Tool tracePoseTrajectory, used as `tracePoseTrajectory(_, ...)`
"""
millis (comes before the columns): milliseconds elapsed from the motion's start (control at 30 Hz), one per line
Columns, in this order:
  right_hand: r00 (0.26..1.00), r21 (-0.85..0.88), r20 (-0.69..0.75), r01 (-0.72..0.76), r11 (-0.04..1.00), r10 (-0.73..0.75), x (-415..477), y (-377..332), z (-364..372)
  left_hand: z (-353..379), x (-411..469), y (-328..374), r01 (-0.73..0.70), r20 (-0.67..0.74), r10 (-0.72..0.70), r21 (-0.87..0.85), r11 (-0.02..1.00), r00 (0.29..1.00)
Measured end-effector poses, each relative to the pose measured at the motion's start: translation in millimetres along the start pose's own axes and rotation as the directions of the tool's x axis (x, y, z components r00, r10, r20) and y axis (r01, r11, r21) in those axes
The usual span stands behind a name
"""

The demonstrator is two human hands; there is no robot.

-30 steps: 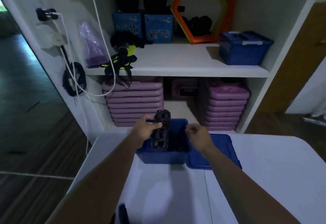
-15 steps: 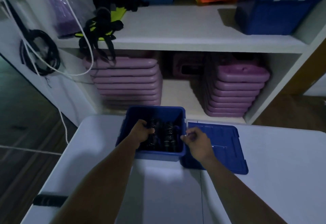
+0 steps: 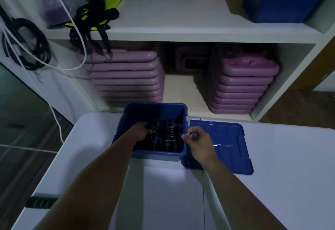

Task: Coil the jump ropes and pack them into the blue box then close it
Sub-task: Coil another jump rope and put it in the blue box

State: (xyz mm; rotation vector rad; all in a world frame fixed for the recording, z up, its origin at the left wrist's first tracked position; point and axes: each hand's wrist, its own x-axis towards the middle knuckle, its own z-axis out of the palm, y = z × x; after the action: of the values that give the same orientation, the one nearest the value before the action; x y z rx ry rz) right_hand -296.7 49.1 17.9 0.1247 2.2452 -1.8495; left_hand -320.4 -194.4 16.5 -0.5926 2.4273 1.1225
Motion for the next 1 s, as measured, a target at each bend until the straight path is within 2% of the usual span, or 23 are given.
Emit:
tracePoseTrajectory(200, 1.000, 0.013, 0.015, -0.023, 1.000, 0.023, 0, 0, -2, 3, 0, 7, -0.047, 0.063, 0.037, 0.164, 0.985, 0.997)
tracePoseTrajectory(367, 1.000, -0.043, -0.014, -0.009, 0.999, 0.008, -7, -9, -1, -2, -9, 13, -0.058, 0.043, 0.047, 0.320, 0.946, 0.998)
tracePoseTrajectory(533, 0.993, -0.188, -0.079, 0.067, 0.980, -0.083, -25, -22, 0, -5, -28, 17, -0.081, -0.030, 0.103, 0.428, 0.900, 0.994)
tracePoseTrajectory(667, 0.975, -0.250, -0.139, 0.133, 0.959, -0.171, -35, -39, 0, -20, -54, 15, -0.161, -0.142, 0.219, 0.335, 0.928, 0.965)
tracePoseTrajectory(767, 0.961, -0.296, -0.132, 0.197, 0.935, -0.244, -46, -55, 6, -35, -79, 7, -0.254, -0.219, 0.308, 0.242, 0.936, 0.926)
tracePoseTrajectory(867, 0.954, -0.312, -0.099, 0.239, 0.920, -0.281, -67, -67, 22, -52, -112, -8, -0.268, -0.275, 0.296, 0.135, 0.954, 0.915)
tracePoseTrajectory(1000, 0.958, -0.318, -0.033, 0.260, 0.912, -0.284, -108, -71, 58, -76, -157, -34, -0.266, -0.338, 0.285, 0.102, 0.959, 0.897)
